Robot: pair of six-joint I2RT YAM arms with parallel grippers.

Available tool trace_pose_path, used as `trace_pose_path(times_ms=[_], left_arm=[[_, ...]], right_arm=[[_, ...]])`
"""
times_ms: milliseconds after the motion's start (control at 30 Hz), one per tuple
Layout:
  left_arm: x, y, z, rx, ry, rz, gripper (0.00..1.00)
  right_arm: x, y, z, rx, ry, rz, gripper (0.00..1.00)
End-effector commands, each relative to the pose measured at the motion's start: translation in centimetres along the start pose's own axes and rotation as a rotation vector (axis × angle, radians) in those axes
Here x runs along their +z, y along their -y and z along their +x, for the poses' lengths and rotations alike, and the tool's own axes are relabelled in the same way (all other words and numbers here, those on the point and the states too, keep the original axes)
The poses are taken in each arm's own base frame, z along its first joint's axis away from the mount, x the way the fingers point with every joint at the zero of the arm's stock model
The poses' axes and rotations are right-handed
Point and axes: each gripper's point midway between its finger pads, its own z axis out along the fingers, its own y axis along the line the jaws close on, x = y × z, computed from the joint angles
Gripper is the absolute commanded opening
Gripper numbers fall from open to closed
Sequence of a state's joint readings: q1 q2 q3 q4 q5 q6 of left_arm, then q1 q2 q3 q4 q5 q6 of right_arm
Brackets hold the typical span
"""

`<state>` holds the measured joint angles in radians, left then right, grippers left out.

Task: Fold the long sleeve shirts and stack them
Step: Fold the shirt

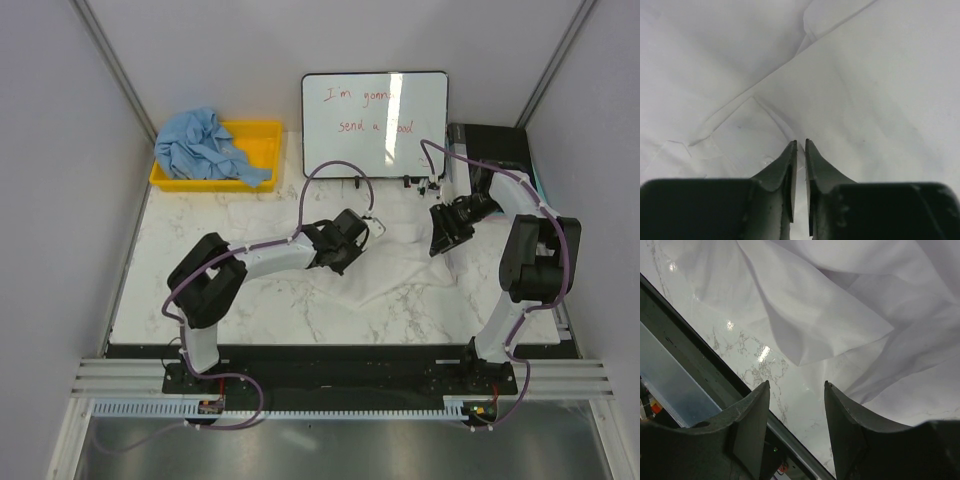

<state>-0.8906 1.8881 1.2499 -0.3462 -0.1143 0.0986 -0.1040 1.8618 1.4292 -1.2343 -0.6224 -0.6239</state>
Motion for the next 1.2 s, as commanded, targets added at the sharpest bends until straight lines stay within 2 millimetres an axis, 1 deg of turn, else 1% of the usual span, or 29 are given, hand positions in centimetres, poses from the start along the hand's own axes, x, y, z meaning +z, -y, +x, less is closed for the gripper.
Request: trace_pose_path(times_ms=[0,33,100,133,200,267,367,400,467,500,567,600,633,667,700,767,800,833,867,933,967,1033,1067,1100,1133,1167], left_arm=[[-3.3,-2.2,-3.4,0.005,0.097,-0.039,0.03],[-3.7,-2.5,-3.5,0.005,0.105,-0.042,0.02],[-3.9,-3.2,-3.2,-0.007,0.105,-0.040,0.02],[-4.5,-3.5,-3.5,-0.007,0.120,-0.037,0.02],[-5.1,-4.2,-3.7,-0.015,0.132,-0.033,0.02],[-6.0,-4.5,-4.2,-0.018,0.148,-0.026,0.02],[-6.9,-5.2,-4.4,-0.016,0.159,-0.031,0.02],[-7.1,-5.8,-4.1,-0.025,0.156,-0.037,0.02],[-7.7,-6.3,-3.8,-0.040,0.159,-0.032,0.02],[-7.9,-7.1,-3.5,-0.061,0.156,-0.040,0.02],[-8.2,-7.8,-3.0,-0.087,0.160,-0.034,0.02],[-8.7,-8.9,-2.7,-0.114,0.166,-0.049,0.02],[-8.9,-9.4,-2.4,-0.125,0.165,-0.058,0.02],[-8.8,-9.7,-1.7,-0.134,0.152,-0.062,0.02],[-9.3,-10.8,-1.3,-0.155,0.157,-0.081,0.02],[-9.2,-10.9,-0.1,-0.170,0.143,-0.063,0.02],[-9.3,-11.6,0.4,-0.189,0.142,-0.069,0.02],[-9.3,-11.5,0.7,-0.183,0.138,-0.057,0.02],[-9.3,-10.8,0.6,-0.181,0.135,-0.021,0.02],[-9.6,-9.4,0.1,-0.190,0.149,0.010,0.02],[-9.4,-8.9,0.3,-0.192,0.144,0.014,0.02],[-9.1,-7.3,-0.3,-0.152,0.146,0.036,0.02],[-8.6,-6.4,-0.8,-0.127,0.140,0.036,0.20],[-8.3,-5.6,-1.0,-0.123,0.139,0.052,0.31],[-7.7,-5.0,-1.1,-0.113,0.127,0.049,0.50],[-7.3,-3.6,-1.6,-0.092,0.129,0.063,0.57]], right_arm=[[-1.0,-0.3,-0.5,-0.030,0.027,0.021,0.54],[-0.9,-0.2,-0.6,-0.025,0.028,0.019,0.54],[-1.1,0.1,-1.0,-0.025,0.039,0.031,0.54],[-1.1,0.1,-1.2,-0.025,0.044,0.034,0.54],[-1.5,0.2,-1.9,-0.025,0.061,0.044,0.54],[-2.1,0.1,-2.5,-0.034,0.080,0.057,0.54],[-3.0,-0.3,-3.2,-0.044,0.104,0.073,0.54],[-3.2,-0.4,-3.2,-0.047,0.109,0.076,0.55],[-3.5,-0.7,-3.3,-0.052,0.117,0.076,0.55],[-3.6,-0.7,-3.4,-0.053,0.118,0.079,0.56],[-3.8,-0.9,-3.5,-0.058,0.124,0.076,0.56],[-3.8,-1.0,-3.6,-0.059,0.126,0.075,0.56],[-3.9,-1.0,-3.7,-0.061,0.128,0.075,0.56],[-3.9,-0.9,-3.9,-0.058,0.131,0.071,0.56],[-3.9,-0.9,-4.0,-0.059,0.133,0.071,0.56],[-3.7,-0.7,-4.3,-0.057,0.127,0.066,0.56],[-3.6,-0.6,-4.4,-0.055,0.125,0.061,0.56],[-3.5,-0.6,-4.4,-0.052,0.122,0.057,0.56],[-3.2,-0.5,-4.3,-0.048,0.113,0.050,0.56],[-2.7,-0.8,-4.2,-0.052,0.111,0.032,0.46],[-2.3,-0.7,-4.2,-0.041,0.113,0.029,0.45],[-2.0,-0.7,-4.2,-0.030,0.114,0.016,0.50],[-1.8,-0.6,-4.2,-0.025,0.110,0.011,0.54],[-1.8,-0.7,-4.2,-0.020,0.112,0.010,0.56],[-1.7,-0.6,-4.2,-0.017,0.113,0.009,0.57],[-1.7,-0.6,-4.2,-0.016,0.114,0.009,0.58]])
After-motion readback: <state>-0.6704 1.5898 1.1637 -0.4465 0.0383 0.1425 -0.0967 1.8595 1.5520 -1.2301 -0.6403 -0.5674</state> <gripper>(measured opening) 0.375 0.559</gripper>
